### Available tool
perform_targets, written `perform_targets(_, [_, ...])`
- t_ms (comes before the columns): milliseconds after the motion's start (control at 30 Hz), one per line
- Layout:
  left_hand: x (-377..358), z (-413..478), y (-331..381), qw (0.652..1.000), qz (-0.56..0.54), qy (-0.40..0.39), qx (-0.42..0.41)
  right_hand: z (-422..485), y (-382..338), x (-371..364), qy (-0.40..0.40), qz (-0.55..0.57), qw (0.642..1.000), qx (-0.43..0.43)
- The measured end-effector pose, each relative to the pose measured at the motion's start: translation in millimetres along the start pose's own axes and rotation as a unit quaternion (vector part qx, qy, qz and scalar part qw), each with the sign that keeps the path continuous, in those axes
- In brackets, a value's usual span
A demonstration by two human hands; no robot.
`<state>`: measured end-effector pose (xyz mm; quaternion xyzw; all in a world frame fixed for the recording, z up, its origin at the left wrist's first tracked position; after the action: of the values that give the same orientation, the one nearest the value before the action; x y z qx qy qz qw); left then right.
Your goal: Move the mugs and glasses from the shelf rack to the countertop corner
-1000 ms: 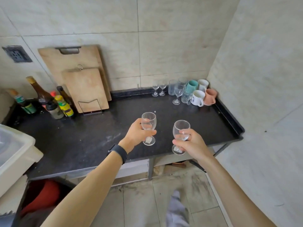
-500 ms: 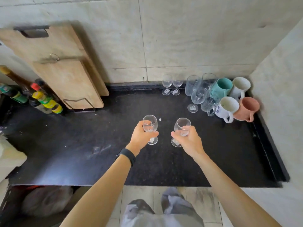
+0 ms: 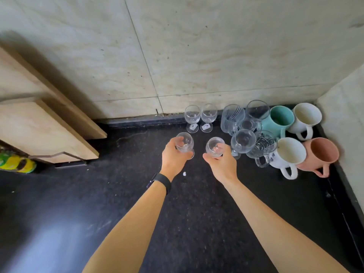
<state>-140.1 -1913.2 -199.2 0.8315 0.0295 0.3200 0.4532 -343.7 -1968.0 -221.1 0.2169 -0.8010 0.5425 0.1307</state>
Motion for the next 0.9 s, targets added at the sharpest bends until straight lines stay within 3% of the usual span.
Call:
perform_targets(200, [-22,34,8,0.998,0.046,-0.017,-0.041,41,-6,-11,0.017,0.023,1.0,-0.003])
perform_targets(900, [-43,63,23,0.996,0.026,-0.032,-0.083,68,-10,-26,0.016,0.088,0.995,-0.032])
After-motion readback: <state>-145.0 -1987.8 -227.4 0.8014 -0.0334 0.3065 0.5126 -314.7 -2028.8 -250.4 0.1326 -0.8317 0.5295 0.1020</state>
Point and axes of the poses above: each hand's wrist, its own z-axis towards the middle knuckle, its own x-axis out of the back of the hand, y = z × x, the point moved 10 cm from there along z, towards the middle knuckle, and after that the axes turned 4 degrees about y, right-handed, at the moved point
